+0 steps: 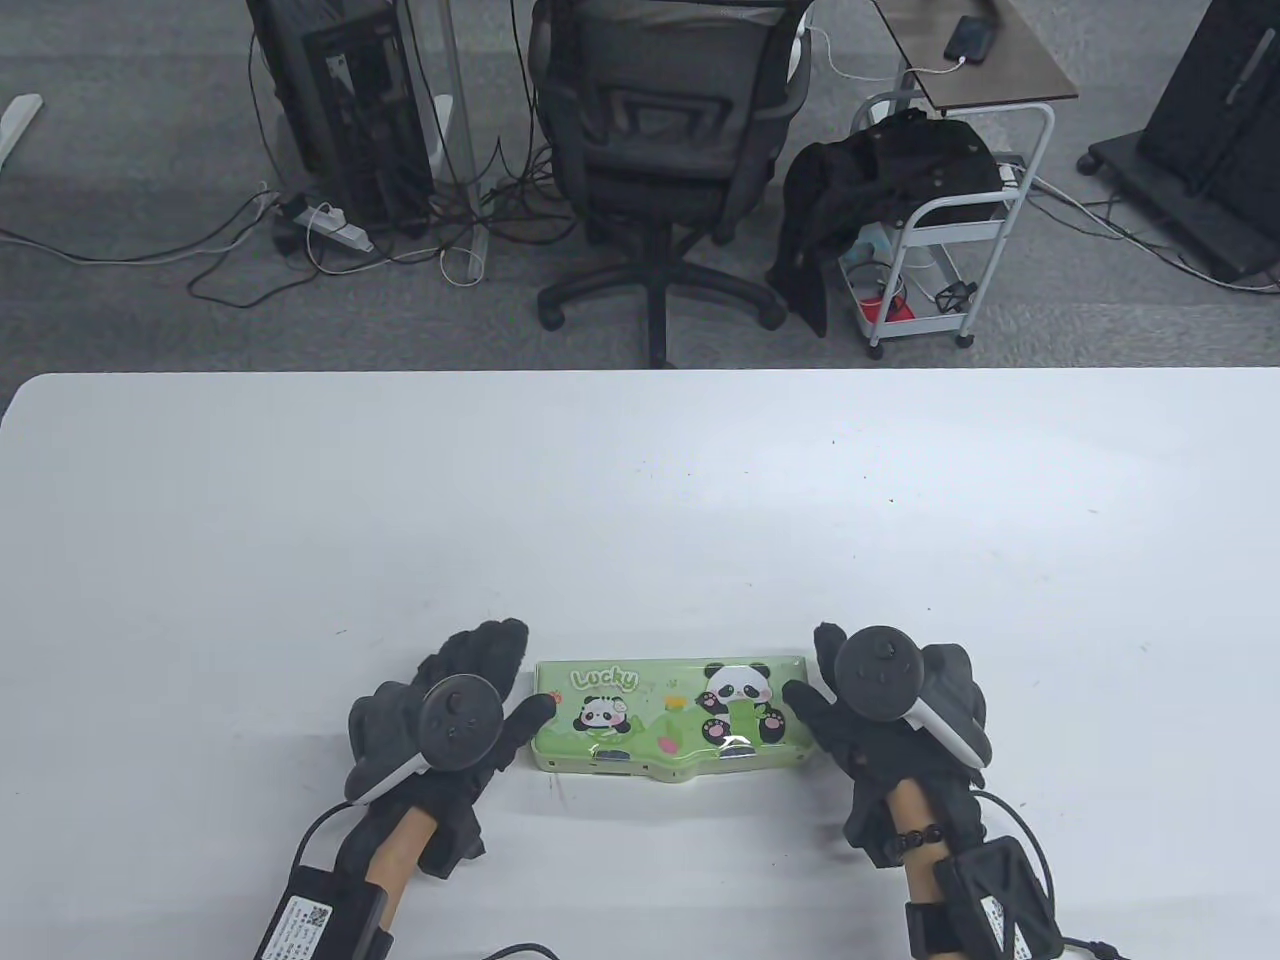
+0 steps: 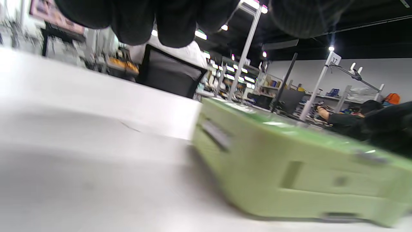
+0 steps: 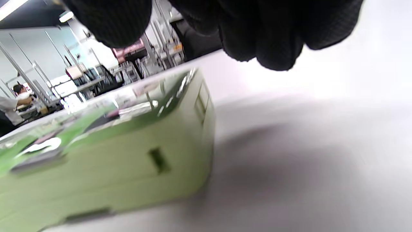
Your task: Organize multifunction pencil case
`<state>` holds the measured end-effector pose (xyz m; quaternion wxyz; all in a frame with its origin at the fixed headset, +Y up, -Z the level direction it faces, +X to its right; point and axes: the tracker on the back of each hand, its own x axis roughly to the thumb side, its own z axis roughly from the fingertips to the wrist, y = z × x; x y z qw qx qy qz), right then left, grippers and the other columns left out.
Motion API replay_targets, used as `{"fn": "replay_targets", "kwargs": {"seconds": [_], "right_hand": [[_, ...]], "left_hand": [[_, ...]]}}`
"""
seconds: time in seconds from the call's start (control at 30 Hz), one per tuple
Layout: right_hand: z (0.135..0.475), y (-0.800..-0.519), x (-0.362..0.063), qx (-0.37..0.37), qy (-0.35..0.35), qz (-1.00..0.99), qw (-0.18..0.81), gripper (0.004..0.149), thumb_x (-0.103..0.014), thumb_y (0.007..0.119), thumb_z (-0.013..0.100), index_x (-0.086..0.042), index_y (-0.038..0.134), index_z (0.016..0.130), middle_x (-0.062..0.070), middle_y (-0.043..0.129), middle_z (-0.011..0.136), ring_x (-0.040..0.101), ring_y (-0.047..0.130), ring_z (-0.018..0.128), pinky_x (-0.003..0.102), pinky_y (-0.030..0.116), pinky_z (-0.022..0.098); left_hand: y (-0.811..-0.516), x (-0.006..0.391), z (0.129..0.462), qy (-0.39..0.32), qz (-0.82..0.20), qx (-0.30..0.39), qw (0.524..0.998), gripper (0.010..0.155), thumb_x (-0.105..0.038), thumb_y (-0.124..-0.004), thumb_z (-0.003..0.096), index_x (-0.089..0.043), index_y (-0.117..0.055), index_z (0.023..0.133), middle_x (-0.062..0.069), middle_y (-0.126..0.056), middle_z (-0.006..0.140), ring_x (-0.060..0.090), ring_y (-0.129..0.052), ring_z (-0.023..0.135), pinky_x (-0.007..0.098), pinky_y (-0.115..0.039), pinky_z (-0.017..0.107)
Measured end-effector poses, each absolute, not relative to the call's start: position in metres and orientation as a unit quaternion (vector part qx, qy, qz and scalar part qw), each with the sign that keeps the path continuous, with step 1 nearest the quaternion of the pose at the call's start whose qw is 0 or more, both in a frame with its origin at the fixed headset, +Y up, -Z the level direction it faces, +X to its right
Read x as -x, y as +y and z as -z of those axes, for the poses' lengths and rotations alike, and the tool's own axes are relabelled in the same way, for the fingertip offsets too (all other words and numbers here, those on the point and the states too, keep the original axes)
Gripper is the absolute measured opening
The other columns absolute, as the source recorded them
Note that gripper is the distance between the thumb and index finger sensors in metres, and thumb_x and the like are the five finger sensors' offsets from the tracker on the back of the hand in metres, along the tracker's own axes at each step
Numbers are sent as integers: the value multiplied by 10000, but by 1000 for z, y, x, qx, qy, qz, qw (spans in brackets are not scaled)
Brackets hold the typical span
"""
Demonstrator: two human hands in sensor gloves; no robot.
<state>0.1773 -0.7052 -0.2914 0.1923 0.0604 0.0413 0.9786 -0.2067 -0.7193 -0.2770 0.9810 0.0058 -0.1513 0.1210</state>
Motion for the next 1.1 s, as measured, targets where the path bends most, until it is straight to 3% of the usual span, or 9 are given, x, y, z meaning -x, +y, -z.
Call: {"fn": "replay_targets", "kwargs": {"seconds": [0.1,0.2,0.4,0.63,1.1], "right_hand": [[289,-700,-179,-69,-13,-975,209,765,-460,696,523,-7,500,1108,368,497,1086,642,586,952,732,573,661],[288,-697,-176,-100,-36,-975,197,805,-479,697,515,-46,417,1134,363,313,1122,656,332,992,766,414,671],[289,-696,-178,-89,-51,-986,130,864,-501,699,508,-59,315,1144,364,146,1106,635,130,970,766,297,661],[293,-705,-197,-35,-39,-989,140,848,-475,691,523,-39,306,1140,381,165,1096,654,149,959,766,308,659],[291,-698,-192,-52,-53,-984,162,845,-475,698,519,-29,334,1137,391,200,1102,666,208,966,766,335,663]], "left_hand": [[-720,217,281,-129,-100,0,987,858,-549,-649,518,-91,-315,1163,278,-463,1210,609,-510,1058,746,-506,693],[-719,220,283,-102,-64,17,993,947,-579,-630,522,-102,-105,1150,317,-206,1224,683,-284,1051,785,-379,691],[-719,216,283,-55,14,53,997,1008,-603,-605,532,-124,86,1088,353,77,1148,712,-30,987,806,-248,672],[-717,208,279,-77,-21,31,996,974,-586,-619,530,-99,-25,1129,363,-48,1185,706,-135,1016,800,-313,681],[-718,206,278,-85,-30,38,995,958,-580,-627,526,-75,-101,1148,366,-159,1201,692,-220,1041,791,-359,689]]}}
